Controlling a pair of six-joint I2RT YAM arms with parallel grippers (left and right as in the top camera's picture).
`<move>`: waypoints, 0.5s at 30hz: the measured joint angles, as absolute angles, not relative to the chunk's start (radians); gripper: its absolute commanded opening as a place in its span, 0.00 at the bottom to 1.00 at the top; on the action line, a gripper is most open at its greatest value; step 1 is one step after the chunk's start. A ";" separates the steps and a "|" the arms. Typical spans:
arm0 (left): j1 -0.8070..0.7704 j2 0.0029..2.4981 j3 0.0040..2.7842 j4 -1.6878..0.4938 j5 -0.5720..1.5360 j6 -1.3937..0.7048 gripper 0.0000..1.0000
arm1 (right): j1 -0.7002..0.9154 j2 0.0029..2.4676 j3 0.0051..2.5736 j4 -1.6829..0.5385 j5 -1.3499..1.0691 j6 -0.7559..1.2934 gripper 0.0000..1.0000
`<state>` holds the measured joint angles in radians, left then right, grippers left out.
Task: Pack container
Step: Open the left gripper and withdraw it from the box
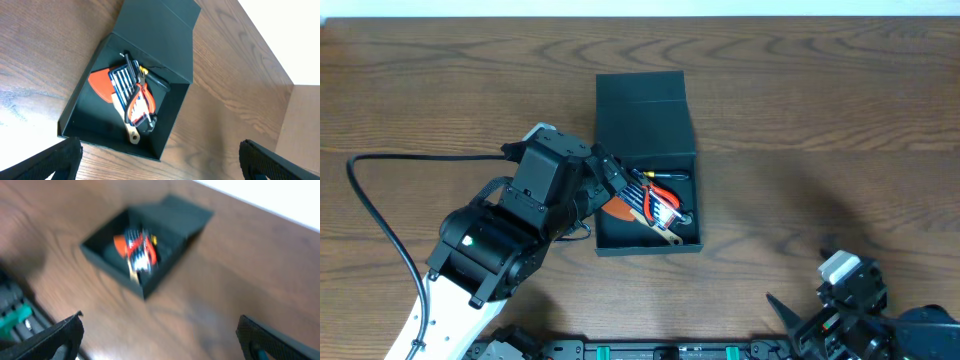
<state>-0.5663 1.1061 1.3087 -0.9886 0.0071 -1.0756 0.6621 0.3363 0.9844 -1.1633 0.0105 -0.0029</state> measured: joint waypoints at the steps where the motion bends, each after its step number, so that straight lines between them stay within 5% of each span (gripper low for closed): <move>1: -0.566 1.106 1.309 -0.989 0.007 -1.075 0.99 | 0.662 0.336 0.984 -1.129 -0.006 -0.002 0.99; 15: -0.517 1.106 1.309 -0.976 0.019 -1.058 0.99 | 0.662 0.463 0.991 -0.885 -0.088 0.115 0.99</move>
